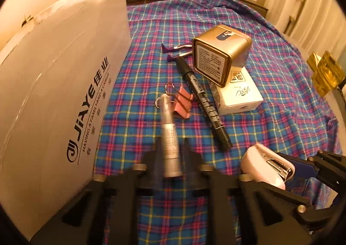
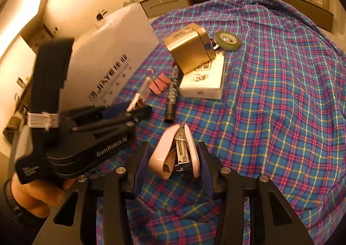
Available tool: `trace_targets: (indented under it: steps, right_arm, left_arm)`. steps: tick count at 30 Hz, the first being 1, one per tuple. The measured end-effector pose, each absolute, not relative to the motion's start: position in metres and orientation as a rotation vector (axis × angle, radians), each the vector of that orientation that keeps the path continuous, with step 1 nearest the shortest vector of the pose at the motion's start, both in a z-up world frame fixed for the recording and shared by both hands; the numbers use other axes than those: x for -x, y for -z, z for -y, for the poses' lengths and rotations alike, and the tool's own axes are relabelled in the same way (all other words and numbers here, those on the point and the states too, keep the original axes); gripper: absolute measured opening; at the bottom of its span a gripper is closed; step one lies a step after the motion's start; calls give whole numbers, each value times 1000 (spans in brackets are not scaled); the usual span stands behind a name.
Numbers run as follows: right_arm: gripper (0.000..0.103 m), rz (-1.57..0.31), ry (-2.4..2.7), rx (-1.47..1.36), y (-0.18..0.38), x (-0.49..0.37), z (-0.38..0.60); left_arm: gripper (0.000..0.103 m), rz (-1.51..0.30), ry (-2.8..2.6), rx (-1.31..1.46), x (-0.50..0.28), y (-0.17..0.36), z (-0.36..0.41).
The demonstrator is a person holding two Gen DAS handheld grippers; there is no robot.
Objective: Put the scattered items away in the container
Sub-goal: 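Grasp the white tube with left tool while right tool grasps pink stapler, then lift the tube and stapler and carry both toward the white box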
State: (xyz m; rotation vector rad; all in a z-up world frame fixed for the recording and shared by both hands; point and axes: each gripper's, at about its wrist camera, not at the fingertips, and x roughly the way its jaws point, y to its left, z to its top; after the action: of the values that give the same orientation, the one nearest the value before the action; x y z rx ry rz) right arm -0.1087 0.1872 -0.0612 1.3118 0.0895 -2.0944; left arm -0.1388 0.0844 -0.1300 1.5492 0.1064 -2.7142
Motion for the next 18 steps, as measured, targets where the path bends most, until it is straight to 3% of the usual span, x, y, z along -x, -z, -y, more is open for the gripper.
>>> trace_targets:
  steps: [8,12,14,18]
  right_arm:
    - [43,113,2054,-1326,60,116,-204]
    - [43,442,1916,-1400,76,122,-228]
    - [43,519,1884,-1415,79,121,-235]
    - [43,552,1884,-1403,76,119,-239]
  left_arm:
    - [11,-196,2741,-1511,114,115,-74]
    - [11,-228,2772,-1499,104,105,-74]
    - [11,-242,2787,-1495,100,101,-76]
    - [11,-267,2824,-1483,92,89,-81]
